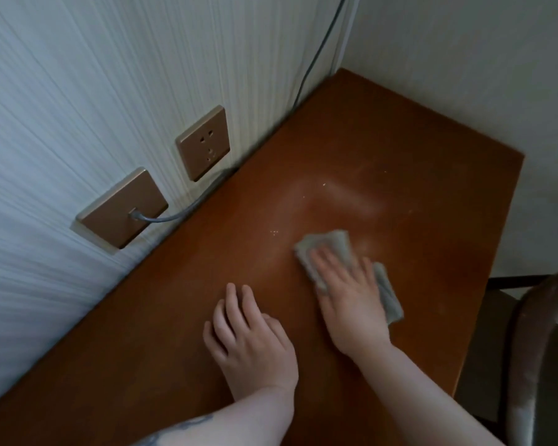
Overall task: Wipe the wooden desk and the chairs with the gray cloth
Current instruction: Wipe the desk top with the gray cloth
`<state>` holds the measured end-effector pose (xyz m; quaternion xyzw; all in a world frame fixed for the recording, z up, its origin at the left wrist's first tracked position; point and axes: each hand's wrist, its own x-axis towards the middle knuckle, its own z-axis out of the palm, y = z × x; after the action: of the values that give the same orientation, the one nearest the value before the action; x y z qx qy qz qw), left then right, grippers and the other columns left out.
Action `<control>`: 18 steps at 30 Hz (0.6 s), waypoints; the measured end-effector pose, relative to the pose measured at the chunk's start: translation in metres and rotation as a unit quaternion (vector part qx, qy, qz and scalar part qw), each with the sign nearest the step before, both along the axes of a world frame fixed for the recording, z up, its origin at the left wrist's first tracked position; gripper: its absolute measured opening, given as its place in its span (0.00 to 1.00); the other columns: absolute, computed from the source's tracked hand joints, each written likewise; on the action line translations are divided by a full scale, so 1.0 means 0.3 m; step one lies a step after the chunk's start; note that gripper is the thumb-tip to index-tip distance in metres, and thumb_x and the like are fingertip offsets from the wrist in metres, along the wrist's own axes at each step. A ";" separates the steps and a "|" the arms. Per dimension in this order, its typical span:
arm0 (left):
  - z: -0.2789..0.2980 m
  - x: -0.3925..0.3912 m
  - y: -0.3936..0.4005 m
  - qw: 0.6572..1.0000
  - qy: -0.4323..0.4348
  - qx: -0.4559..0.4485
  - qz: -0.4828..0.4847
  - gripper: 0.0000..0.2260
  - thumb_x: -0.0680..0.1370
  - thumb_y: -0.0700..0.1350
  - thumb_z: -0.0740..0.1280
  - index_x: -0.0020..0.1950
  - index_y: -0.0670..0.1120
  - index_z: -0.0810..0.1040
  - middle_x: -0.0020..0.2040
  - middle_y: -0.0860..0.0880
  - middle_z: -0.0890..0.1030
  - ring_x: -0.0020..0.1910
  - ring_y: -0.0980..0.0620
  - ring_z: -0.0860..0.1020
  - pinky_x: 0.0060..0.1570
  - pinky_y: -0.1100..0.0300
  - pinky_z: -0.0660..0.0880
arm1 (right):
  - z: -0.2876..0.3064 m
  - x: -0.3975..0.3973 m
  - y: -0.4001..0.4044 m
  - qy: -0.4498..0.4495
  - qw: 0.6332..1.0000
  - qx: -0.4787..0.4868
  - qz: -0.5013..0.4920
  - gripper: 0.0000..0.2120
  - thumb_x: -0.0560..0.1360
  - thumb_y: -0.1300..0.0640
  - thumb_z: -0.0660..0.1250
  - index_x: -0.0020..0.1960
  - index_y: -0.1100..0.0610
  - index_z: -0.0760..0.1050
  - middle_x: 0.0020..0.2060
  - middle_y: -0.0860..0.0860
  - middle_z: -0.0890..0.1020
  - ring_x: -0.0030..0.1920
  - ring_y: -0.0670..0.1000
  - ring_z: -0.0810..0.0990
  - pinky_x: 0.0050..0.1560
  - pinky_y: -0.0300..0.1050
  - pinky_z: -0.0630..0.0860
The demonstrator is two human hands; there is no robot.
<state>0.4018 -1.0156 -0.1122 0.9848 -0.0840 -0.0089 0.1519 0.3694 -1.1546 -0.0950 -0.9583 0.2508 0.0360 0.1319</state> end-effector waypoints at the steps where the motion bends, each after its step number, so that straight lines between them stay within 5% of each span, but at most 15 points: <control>1: 0.001 0.000 0.002 1.000 0.003 -0.001 -0.001 0.22 0.76 0.47 0.53 0.67 0.43 0.74 0.69 0.43 0.72 0.67 0.42 0.67 0.66 0.39 0.61 | -0.004 -0.017 0.011 -0.006 0.995 -0.017 -0.094 0.26 0.80 0.49 0.49 0.78 0.44 0.53 0.76 0.41 0.53 0.77 0.48 0.47 0.75 0.48 0.35; 3: -0.006 0.003 0.004 1.000 -0.006 -0.005 -0.003 0.22 0.76 0.46 0.53 0.66 0.42 0.74 0.69 0.42 0.72 0.67 0.41 0.67 0.65 0.39 0.61 | -0.003 -0.044 0.093 -0.016 0.987 -0.028 -0.159 0.27 0.78 0.47 0.50 0.77 0.47 0.57 0.76 0.44 0.59 0.76 0.52 0.55 0.75 0.53 0.44; 5: -0.019 0.007 0.005 0.999 -0.031 -0.008 -0.006 0.21 0.76 0.45 0.54 0.64 0.41 0.76 0.67 0.41 0.74 0.64 0.40 0.70 0.64 0.39 0.63 | 0.015 -0.035 0.173 -0.023 0.997 0.014 -0.070 0.27 0.77 0.46 0.50 0.76 0.45 0.62 0.74 0.41 0.61 0.75 0.51 0.59 0.74 0.53 0.48; 10: -0.024 0.001 0.006 1.000 -0.028 0.000 -0.015 0.19 0.77 0.47 0.56 0.64 0.41 0.75 0.68 0.42 0.73 0.65 0.40 0.70 0.65 0.39 0.62 | 0.060 0.144 0.113 -0.003 0.978 0.101 0.182 0.26 0.79 0.47 0.44 0.76 0.38 0.54 0.76 0.36 0.50 0.76 0.44 0.38 0.73 0.46 0.29; 12: -0.023 0.000 0.006 1.000 -0.022 -0.007 -0.010 0.20 0.76 0.45 0.58 0.65 0.41 0.75 0.68 0.42 0.72 0.66 0.40 0.69 0.65 0.39 0.62 | 0.036 0.171 0.067 -0.002 0.987 0.067 0.148 0.25 0.81 0.52 0.51 0.77 0.39 0.52 0.76 0.37 0.49 0.77 0.46 0.39 0.72 0.46 0.28; 15: -0.025 0.004 0.005 1.000 -0.018 -0.008 -0.008 0.20 0.75 0.44 0.58 0.66 0.41 0.75 0.68 0.42 0.72 0.66 0.40 0.69 0.65 0.39 0.62 | 0.018 0.102 0.076 -0.039 0.998 0.015 -0.054 0.25 0.81 0.50 0.50 0.78 0.42 0.53 0.76 0.40 0.51 0.78 0.49 0.44 0.74 0.47 0.32; 18: -0.036 0.006 0.004 0.999 -0.037 -0.004 -0.015 0.18 0.77 0.43 0.57 0.64 0.41 0.76 0.67 0.42 0.74 0.64 0.40 0.71 0.64 0.39 0.64 | 0.035 0.053 0.158 -0.034 0.997 0.064 -0.031 0.28 0.77 0.45 0.42 0.76 0.39 0.56 0.76 0.38 0.53 0.77 0.47 0.45 0.74 0.45 0.32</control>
<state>0.4036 -1.0143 -0.1229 0.9825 -0.1042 0.0253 0.1525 0.3853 -1.1071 -0.0844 -0.9402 0.2734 0.0157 0.2026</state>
